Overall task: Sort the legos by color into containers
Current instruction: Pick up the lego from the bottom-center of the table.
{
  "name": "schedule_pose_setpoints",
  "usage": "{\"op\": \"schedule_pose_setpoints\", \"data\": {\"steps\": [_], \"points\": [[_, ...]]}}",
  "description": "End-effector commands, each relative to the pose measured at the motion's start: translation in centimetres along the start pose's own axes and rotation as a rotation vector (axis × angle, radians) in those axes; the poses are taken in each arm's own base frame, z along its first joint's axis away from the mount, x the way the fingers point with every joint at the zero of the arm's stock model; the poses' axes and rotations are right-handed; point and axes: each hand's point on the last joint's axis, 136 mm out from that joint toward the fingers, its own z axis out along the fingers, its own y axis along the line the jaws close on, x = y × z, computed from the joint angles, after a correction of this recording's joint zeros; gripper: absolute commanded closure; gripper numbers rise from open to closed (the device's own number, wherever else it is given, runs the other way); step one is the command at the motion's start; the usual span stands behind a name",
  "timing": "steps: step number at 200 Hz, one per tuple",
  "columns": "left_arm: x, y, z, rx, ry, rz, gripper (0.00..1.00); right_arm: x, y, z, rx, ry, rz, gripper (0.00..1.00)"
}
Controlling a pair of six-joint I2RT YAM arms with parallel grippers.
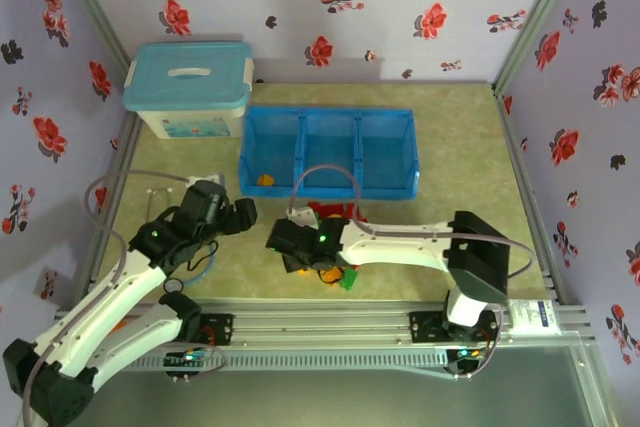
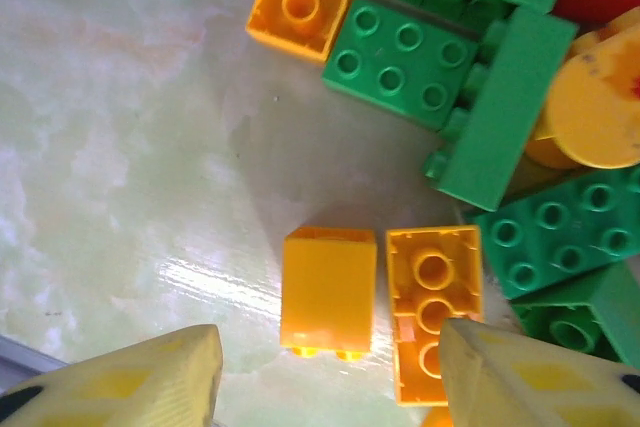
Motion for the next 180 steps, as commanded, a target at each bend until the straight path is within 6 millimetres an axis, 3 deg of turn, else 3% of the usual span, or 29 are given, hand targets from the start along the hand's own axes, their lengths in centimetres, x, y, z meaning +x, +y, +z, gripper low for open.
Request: {"op": "schedule_pose_setpoints", "data": {"steps": [1,180], "points": [[1.1,1.3,0.0,-0.045,0.016,-0.024,0.17,0.8,0.0,0.3,0.048,0.052,-0.028,0.42],[2.5,2.9,-0.2,-0.072,0.026,-0.032,0.17,2.3,1.1,3.9,0.095,0.128,-0.042,0.49]]}}
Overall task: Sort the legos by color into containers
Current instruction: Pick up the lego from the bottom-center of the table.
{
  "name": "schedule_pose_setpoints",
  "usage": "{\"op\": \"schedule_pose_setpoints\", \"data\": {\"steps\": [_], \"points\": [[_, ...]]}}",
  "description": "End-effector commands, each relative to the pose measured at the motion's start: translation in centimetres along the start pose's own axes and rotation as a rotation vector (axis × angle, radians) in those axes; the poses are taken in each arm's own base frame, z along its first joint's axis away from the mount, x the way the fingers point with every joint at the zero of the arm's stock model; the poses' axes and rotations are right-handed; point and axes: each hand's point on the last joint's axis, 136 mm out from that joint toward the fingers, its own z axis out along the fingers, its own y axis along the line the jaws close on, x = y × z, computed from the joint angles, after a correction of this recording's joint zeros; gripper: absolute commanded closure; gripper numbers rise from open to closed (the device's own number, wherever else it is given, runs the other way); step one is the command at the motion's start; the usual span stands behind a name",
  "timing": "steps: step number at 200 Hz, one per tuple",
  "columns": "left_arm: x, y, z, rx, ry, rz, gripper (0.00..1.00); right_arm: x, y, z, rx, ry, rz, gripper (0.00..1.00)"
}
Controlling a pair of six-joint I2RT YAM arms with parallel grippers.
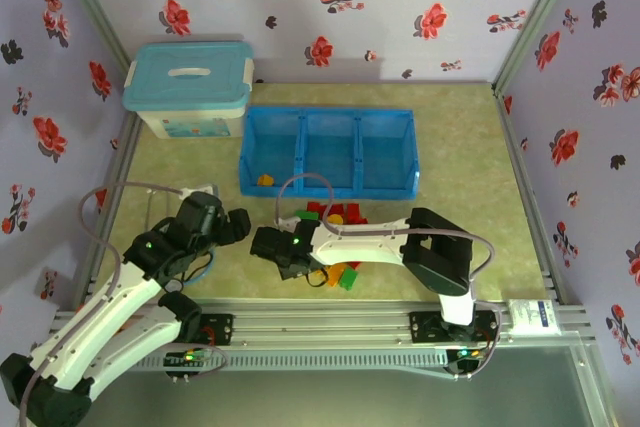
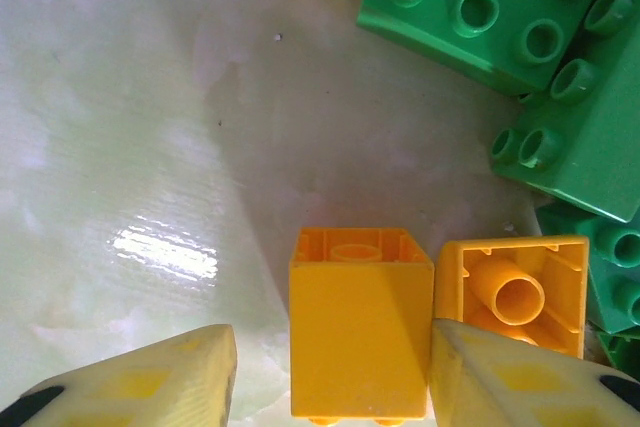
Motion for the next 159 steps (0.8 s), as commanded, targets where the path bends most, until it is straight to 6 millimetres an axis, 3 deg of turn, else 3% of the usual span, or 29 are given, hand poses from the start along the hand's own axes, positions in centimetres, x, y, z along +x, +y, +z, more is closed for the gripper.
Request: {"op": "schedule_pose_setpoints", "data": {"steps": [1,43,101,129,159], "points": [[0.6,0.9,0.1,-0.035,0.006,-0.013,0.17,0.5,0.4,0.2,0.008,0.021,-0.002,0.49],[0.7,1.0,0.3,-0.037,0.006,-0.016,0.17,0.2,0.9,0.7,0.006,0.018,-0.005,0.53],[0.8,1.4,0.3,-0.050,0.003,-0.015,0.17,-0.7,1.6,0.9,0.017,0.009,-0.014,0.71],[0.3,1.2,-0.4,-0.025,-0.030,-0.022,0.17,-1.6,1.3,0.0,0.028,-0.009,-0.018,0.76],[-0.3,1.0,-1.4,0.004,-0.066,-0.040,0.17,-4.0,1.0,-2.0,0.027,-0.055,-0.019,0.76]]}}
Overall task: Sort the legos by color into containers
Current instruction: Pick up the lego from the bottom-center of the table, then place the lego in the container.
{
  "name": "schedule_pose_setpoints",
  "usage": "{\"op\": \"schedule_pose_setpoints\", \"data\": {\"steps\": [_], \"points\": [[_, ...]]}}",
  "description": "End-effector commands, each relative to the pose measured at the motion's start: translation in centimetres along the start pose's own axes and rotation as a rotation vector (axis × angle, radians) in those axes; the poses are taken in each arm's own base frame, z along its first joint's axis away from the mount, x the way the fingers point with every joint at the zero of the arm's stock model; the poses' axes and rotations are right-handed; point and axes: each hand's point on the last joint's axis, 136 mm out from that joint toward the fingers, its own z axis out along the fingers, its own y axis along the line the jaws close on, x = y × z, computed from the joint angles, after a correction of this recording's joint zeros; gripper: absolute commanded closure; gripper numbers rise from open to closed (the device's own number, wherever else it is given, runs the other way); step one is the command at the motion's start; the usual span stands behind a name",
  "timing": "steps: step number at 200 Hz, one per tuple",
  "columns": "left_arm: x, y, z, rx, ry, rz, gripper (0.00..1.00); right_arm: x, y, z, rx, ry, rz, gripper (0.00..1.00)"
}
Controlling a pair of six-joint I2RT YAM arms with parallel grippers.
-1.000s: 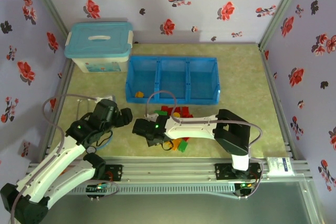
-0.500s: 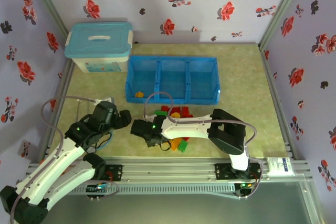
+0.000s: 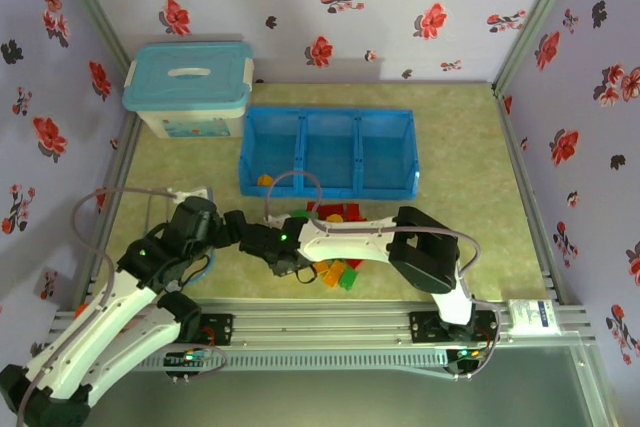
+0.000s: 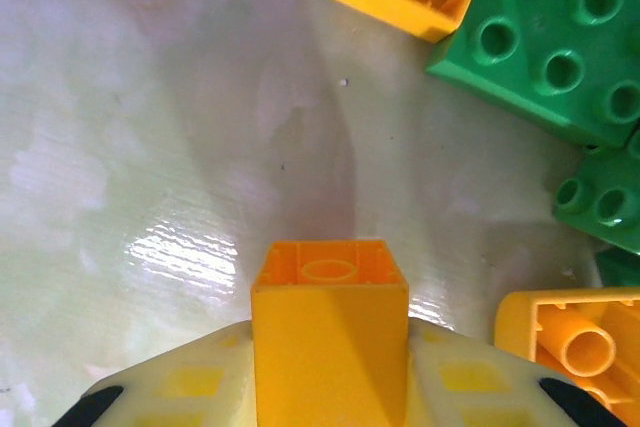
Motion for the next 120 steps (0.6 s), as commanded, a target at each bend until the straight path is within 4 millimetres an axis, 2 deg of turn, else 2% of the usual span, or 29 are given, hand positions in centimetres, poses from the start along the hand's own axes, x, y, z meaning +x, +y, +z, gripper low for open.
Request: {"op": "schedule_pose_setpoints", "data": {"steps": [1,26,64,87,120], "points": [[-0.1,0.5,-0.5,-0.011,-0.023,-0.013,0.17,-2.3,-0.8,-2.0,0.025,-0.048,-0.012,0.76],[-0.2,0.8,-0.9,-0.025,-0.024,-0.007,0.17,-5.3,-0.8,-3.9,-0.011,-0.091,-0.012,0.76],[-0.2,1.4,-1.7,-0.024,-0.043,-0.026,0.18,-11.5,-1.9,-6.9,-0.043,-0.158,0.000,0.76],[0.1,1.6,-2.0,-0.016,-0.046,-0.037,0.18,-15.2,-2.3,-7.5,-0.077,-0.175,0.017,0.76],[1.1,1.6,-1.7,-0.004,-0.006,-0.050,0.18,-19.6,-3.4,-6.8,-0.075,-0.188,0.042,0.76]]}}
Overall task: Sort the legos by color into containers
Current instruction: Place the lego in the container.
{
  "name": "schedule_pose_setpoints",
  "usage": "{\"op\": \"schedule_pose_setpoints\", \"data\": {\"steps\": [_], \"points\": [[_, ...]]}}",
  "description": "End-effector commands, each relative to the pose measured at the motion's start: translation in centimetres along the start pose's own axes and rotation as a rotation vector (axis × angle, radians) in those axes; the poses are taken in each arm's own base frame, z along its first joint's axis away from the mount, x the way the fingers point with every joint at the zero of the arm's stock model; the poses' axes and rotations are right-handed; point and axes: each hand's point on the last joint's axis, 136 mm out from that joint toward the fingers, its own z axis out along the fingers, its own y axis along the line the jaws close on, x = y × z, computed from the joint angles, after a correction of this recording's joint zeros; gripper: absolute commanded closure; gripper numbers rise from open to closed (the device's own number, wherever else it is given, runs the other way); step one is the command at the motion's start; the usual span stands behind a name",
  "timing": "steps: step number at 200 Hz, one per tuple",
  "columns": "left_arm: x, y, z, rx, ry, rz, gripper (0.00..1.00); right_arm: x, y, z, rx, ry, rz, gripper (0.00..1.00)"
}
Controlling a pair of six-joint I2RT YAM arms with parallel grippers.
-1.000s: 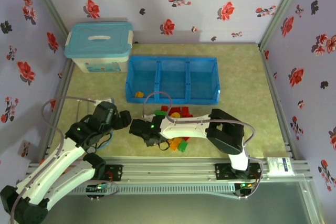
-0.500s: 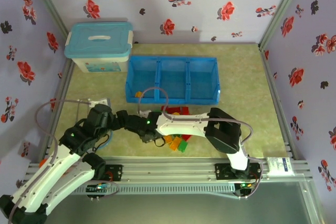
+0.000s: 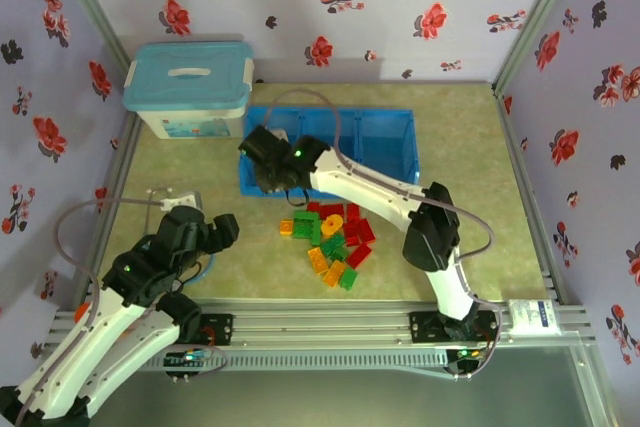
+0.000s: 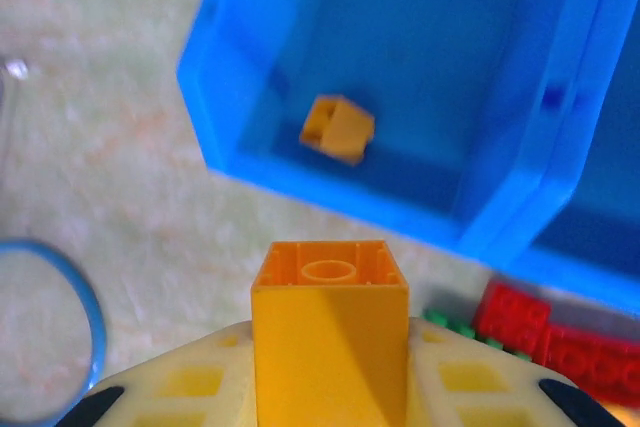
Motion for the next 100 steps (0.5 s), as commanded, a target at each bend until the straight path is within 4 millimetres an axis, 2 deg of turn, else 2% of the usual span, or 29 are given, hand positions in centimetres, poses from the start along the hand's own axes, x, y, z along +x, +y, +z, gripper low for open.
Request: {"op": "schedule_pose_setpoints", "data": {"steps": [1,40,72,79,83,90,100], "points": [[1.2,0.6,0.1,-0.016,0.039,-0.019,0.18,-0.2,-1.7,2.5,0.058,0.076,-0.055,0.76],[2.0,0.5,0.5,0.007,0.061,-0.042,0.19,-3.4,-2.5,4.7,0.074,0.064,-0.037,0.76],[2.8,0.1,1.1,0.022,0.093,-0.038,0.19,-5.6,-3.3,5.5,0.074,0.025,-0.010,0.73],[3.0,0.0,1.3,0.023,0.100,-0.037,0.19,-6.0,-3.3,5.4,0.067,0.016,-0.003,0.66],[3.1,-0.1,1.4,0.026,0.105,-0.035,0.19,-6.3,-3.3,5.4,0.061,0.010,0.000,0.58],[3.2,-0.3,1.5,0.030,0.112,-0.031,0.19,-6.7,-3.2,5.1,0.048,0.002,0.001,0.37],[3.5,-0.6,1.7,0.036,0.123,-0.025,0.19,-7.2,-2.7,4.3,0.025,-0.015,0.000,0.24]]}}
